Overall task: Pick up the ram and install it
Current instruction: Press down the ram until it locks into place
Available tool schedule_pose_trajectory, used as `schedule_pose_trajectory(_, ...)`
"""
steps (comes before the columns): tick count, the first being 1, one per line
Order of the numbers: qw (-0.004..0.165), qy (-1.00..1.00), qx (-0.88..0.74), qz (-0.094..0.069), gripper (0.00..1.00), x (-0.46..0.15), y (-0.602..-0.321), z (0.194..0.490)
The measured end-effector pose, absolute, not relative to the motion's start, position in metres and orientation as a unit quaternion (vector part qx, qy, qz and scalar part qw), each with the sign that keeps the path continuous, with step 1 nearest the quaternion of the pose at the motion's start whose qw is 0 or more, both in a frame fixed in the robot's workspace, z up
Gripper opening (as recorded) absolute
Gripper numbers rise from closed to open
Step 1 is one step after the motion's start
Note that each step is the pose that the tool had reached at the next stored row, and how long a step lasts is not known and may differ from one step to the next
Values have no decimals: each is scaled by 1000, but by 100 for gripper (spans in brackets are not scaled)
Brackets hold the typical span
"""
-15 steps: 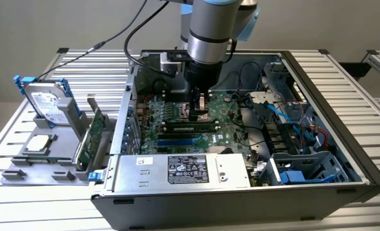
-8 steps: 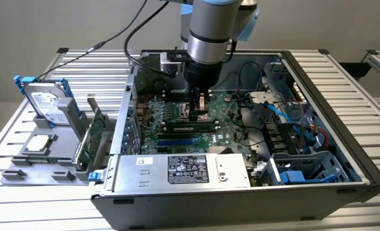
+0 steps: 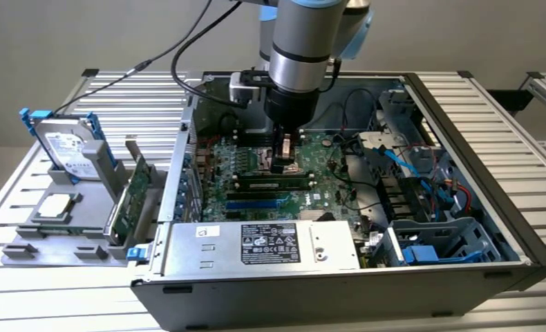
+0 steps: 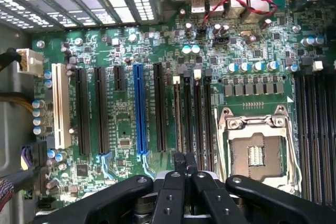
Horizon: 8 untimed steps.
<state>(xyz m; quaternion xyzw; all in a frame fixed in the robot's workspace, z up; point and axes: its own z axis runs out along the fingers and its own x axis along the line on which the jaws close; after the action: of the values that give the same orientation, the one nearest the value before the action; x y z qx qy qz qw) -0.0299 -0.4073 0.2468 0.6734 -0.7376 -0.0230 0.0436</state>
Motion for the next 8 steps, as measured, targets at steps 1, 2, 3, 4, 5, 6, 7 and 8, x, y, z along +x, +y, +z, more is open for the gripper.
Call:
schedule_pose_trajectory(1, 43, -743, 668, -23, 11, -30, -407, 247)
schedule_pose_trajectory(2, 43, -748, 662, -24, 11, -30, -407, 247)
schedule_pose_trajectory(3, 43, -753, 656, -24, 11, -30, -407, 247)
schedule_pose_trajectory(4, 43, -758, 650, -24, 11, -30, -407, 247)
schedule_pose_trajectory(5, 43, -764, 644, -25, 11, -30, -407, 247)
schedule_pose_trajectory(6, 42, -769, 638, -25, 11, -30, -407, 247)
schedule_pose_trajectory(7, 42, -774, 631, -25, 11, -30, -407, 247)
schedule_pose_trajectory(8, 42, -779, 625, -26, 11, -30, -407, 247)
